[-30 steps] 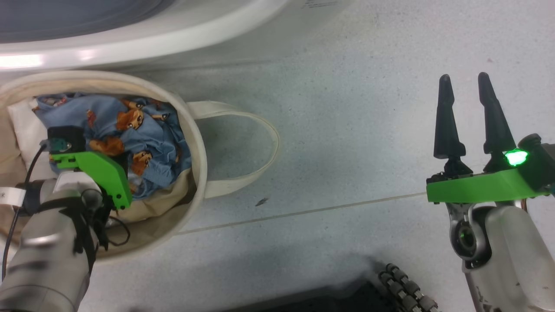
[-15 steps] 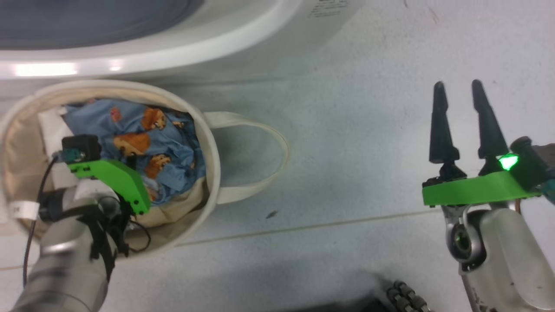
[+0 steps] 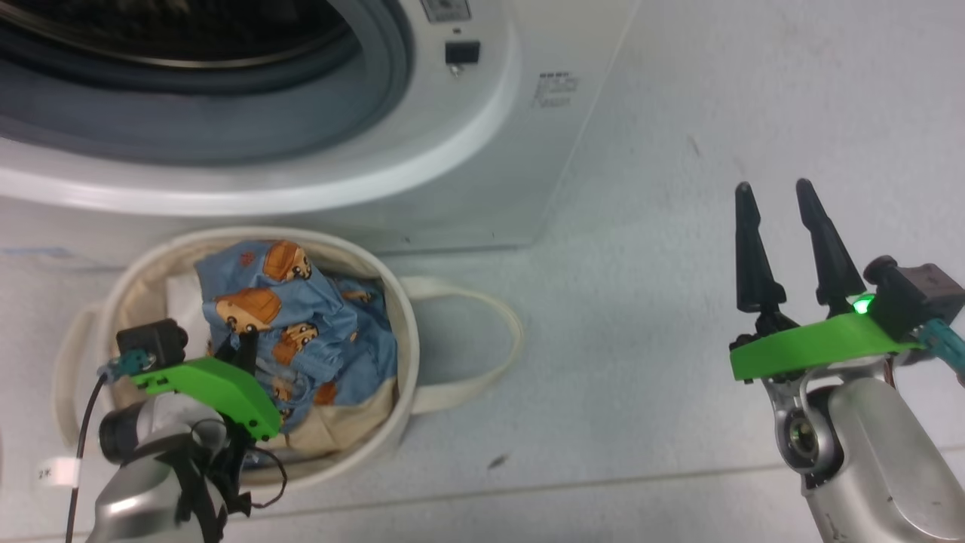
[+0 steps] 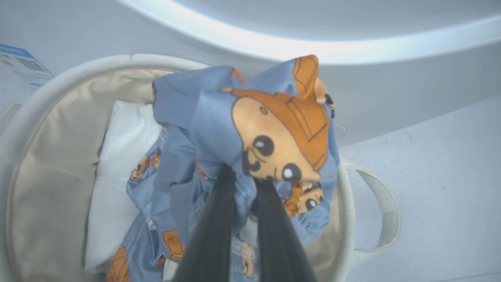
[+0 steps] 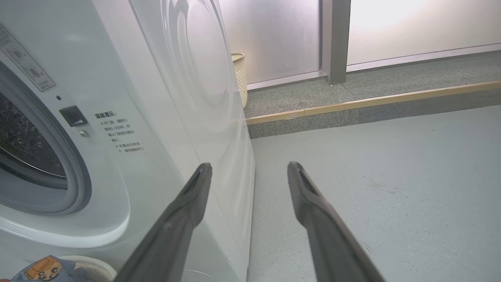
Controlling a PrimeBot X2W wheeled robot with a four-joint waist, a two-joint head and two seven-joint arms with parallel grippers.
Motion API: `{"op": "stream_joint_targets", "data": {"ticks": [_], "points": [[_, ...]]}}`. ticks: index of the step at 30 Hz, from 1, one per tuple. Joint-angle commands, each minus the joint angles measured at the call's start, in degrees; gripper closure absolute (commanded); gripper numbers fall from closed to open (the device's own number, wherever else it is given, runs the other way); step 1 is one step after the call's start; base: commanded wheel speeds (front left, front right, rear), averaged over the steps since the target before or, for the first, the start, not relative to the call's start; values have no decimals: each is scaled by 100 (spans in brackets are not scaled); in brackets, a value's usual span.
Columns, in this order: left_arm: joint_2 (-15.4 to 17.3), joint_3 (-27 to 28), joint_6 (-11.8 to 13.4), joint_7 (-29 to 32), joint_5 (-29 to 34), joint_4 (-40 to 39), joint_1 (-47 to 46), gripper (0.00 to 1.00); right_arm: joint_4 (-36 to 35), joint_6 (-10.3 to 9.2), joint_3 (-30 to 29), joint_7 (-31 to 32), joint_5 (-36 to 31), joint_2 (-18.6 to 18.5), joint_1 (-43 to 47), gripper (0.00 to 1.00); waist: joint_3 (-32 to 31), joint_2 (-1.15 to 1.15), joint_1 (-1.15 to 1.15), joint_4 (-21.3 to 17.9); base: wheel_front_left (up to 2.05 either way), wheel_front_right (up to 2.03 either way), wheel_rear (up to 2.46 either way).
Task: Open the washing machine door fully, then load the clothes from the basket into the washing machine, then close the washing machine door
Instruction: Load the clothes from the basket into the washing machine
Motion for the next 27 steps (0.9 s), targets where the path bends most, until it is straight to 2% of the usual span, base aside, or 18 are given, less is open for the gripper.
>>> {"op": "stream_joint_targets", "data": {"ticks": [1, 9, 14, 22, 27], "points": [[179, 188, -30, -98, -83, -191, 75, 100, -105, 3, 112, -69, 60, -82, 98, 0, -442, 0, 1, 148, 0, 0, 0], [364, 883, -59, -127, 152, -1967, 747, 100, 23, 3, 166, -69, 263, -135, 309, 0, -1114, 0, 1, 330, 0, 0, 0], [309, 1256, 76, -128, 518, -2885, 1268, 100, 120, 3, 192, -70, 390, -153, 506, 0, -1560, 0, 1, 378, 0, 0, 0], [130, 1416, 252, -129, 972, -4181, 1758, 100, 230, 3, 215, -70, 608, -216, 860, 0, -2124, 0, 1, 482, 0, 0, 0], [123, 1377, 339, -118, 1086, -4584, 1811, 100, 237, 3, 238, -70, 687, -215, 1009, 0, -2251, 0, 1, 517, 0, 0, 0]]}}
